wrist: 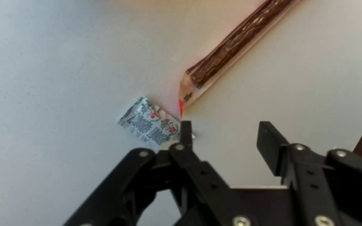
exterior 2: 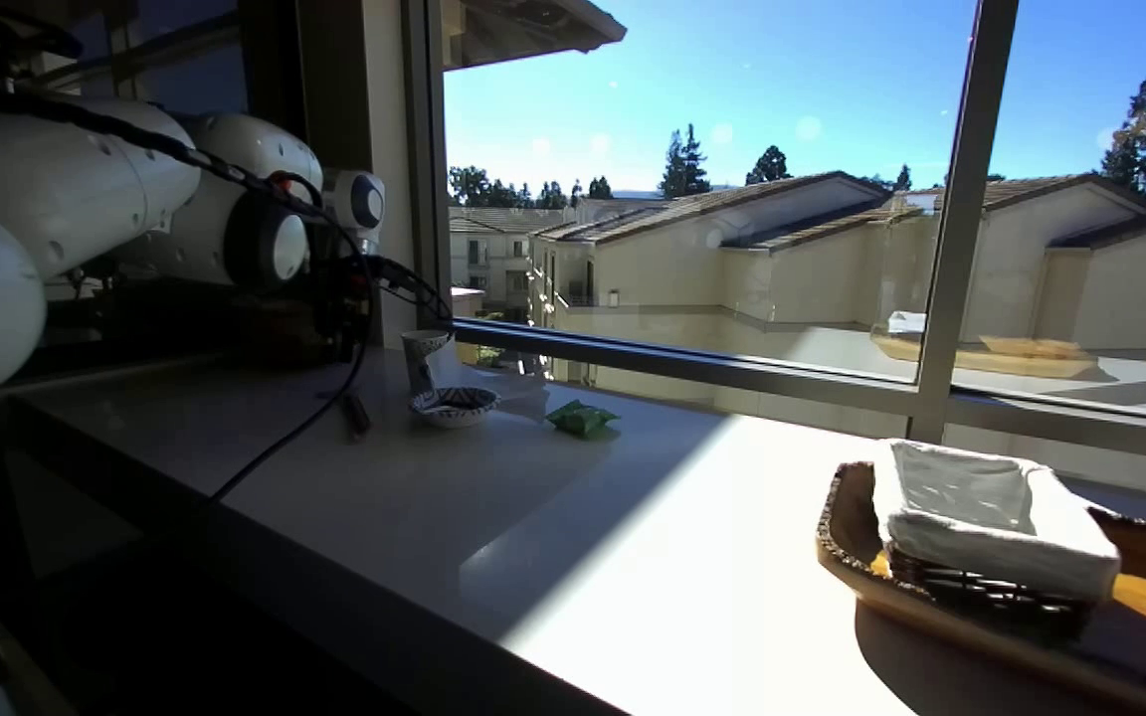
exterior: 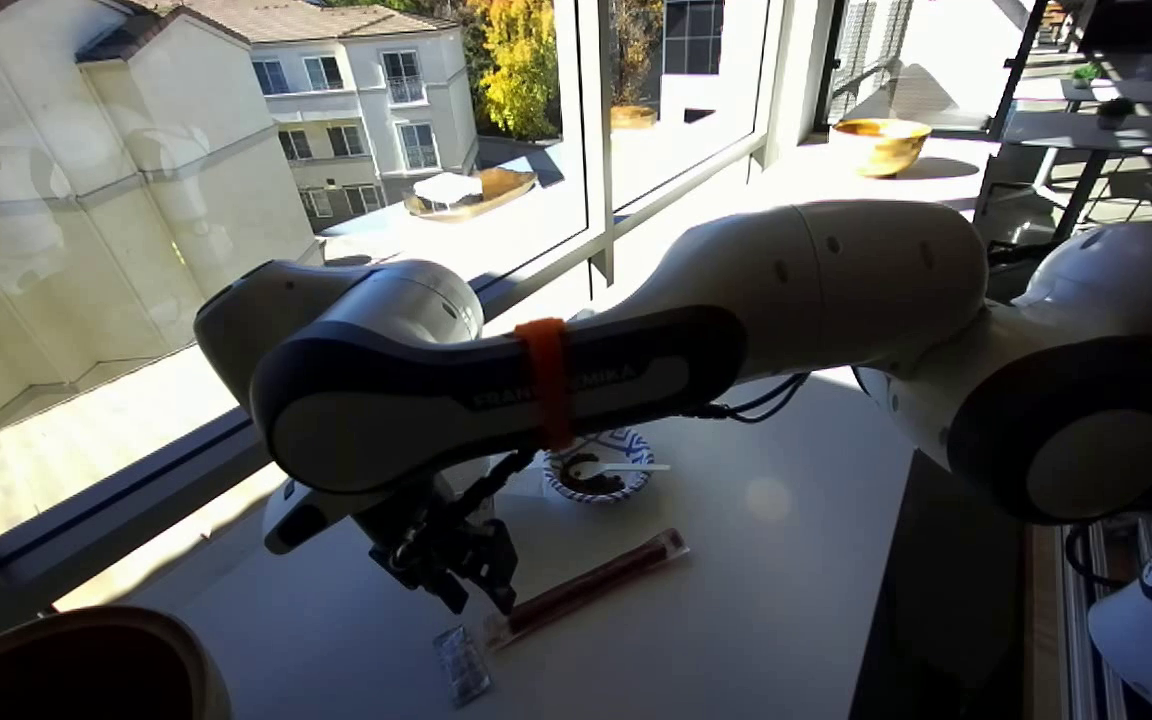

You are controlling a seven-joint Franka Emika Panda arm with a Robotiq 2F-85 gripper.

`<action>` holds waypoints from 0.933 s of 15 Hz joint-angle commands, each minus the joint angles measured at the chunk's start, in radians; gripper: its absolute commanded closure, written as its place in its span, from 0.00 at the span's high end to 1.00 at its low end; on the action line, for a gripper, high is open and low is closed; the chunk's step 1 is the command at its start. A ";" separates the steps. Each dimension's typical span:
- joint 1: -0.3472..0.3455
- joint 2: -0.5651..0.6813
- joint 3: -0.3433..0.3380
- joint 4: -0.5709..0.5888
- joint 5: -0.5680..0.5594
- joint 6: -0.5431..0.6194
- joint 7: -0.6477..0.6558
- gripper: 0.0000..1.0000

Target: Move the sachet to the left

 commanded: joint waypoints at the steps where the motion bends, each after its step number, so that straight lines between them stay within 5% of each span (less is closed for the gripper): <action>1: -0.023 -0.090 -0.005 -0.047 0.040 -0.117 0.003 0.90; 3: -0.040 -0.136 0.000 -0.047 0.058 -0.202 0.012 1.00; 8: -0.124 -0.246 0.038 -0.027 0.202 -0.387 0.257 1.00; 14: -0.230 -0.381 0.042 -0.006 0.312 -0.476 0.585 1.00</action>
